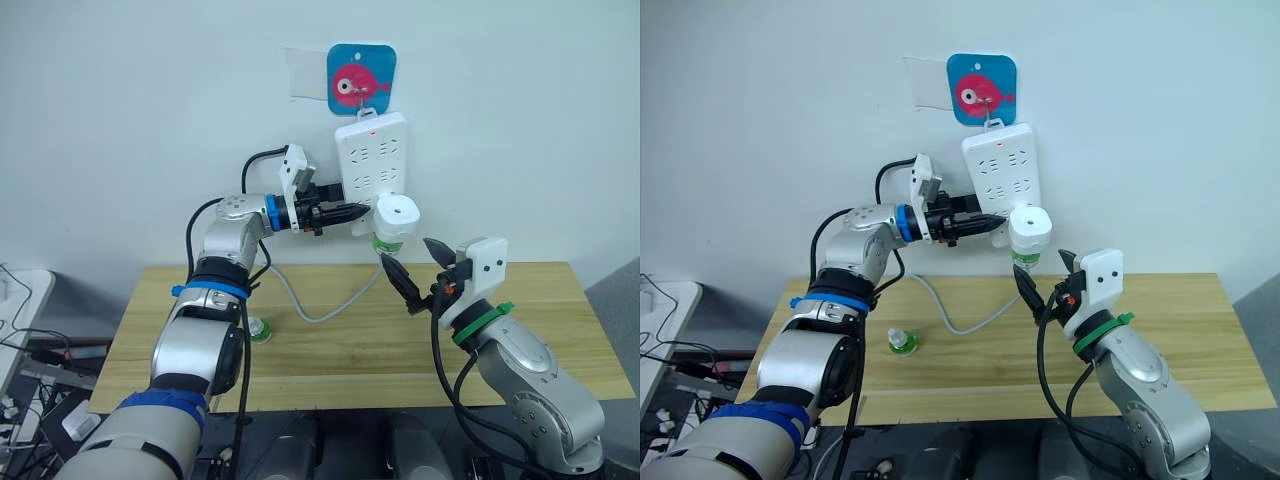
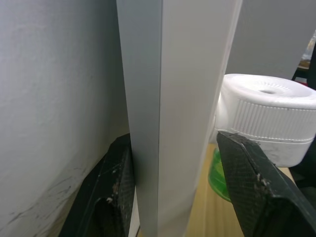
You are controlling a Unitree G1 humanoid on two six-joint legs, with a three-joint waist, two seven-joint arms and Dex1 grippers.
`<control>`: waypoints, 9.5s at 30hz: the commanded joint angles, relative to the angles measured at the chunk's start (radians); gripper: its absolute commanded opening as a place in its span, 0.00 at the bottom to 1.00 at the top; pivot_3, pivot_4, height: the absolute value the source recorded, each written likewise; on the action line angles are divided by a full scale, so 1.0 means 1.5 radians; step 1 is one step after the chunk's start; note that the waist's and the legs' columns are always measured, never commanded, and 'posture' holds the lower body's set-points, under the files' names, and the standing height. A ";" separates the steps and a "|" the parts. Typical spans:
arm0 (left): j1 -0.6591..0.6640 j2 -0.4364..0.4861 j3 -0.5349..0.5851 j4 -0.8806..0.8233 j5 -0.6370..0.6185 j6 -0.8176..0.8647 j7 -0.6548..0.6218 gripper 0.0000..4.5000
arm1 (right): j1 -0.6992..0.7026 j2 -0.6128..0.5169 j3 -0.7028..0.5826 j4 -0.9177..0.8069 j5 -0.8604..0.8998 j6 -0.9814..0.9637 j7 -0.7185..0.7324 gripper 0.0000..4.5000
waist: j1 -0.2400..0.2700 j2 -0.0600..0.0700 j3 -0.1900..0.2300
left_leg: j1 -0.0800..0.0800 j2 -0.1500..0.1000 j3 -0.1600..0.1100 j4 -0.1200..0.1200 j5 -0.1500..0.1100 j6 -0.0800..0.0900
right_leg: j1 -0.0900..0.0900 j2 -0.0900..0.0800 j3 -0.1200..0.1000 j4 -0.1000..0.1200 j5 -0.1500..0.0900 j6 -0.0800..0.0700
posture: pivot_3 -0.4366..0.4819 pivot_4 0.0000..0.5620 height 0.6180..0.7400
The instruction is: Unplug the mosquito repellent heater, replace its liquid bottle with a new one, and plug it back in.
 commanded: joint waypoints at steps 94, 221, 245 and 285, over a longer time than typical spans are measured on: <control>0.477 -0.058 -0.151 -0.634 -0.017 0.046 0.291 1.00 | -0.035 0.237 -0.286 0.188 0.576 0.000 -0.229 0.67 | -0.030 0.007 -0.004 | 0.003 0.019 0.019 -0.010 0.008 -0.008 | -0.009 0.014 0.015 0.000 0.011 -0.011 | 0.28 0.29 1.00; 0.404 -0.046 -0.216 -0.359 0.047 -0.267 0.098 1.00 | -0.301 -0.258 -0.161 0.641 0.415 0.597 0.445 0.66 | -0.031 0.014 -0.054 | 0.003 0.019 0.021 0.001 0.003 -0.002 | -0.003 0.015 0.016 -0.002 0.013 -0.008 | 0.31 0.17 1.00; 0.403 -0.038 -0.212 -0.327 0.063 -0.362 0.120 0.52 | -0.309 -0.250 -0.192 0.654 0.421 0.626 0.435 0.66 | -0.031 0.014 -0.054 | 0.003 0.019 0.022 0.001 0.003 -0.002 | -0.003 0.015 0.016 -0.002 0.013 -0.008 | 0.30 0.18 1.00; 0.288 -0.022 0.045 -0.399 -0.435 0.738 0.257 1.00 | -0.273 -0.315 -0.073 0.578 0.366 0.552 0.569 0.66 | -0.030 0.014 -0.054 | 0.004 0.019 0.021 0.002 0.001 -0.004 | -0.003 0.015 0.016 -0.002 0.012 -0.007 | 0.31 0.20 1.00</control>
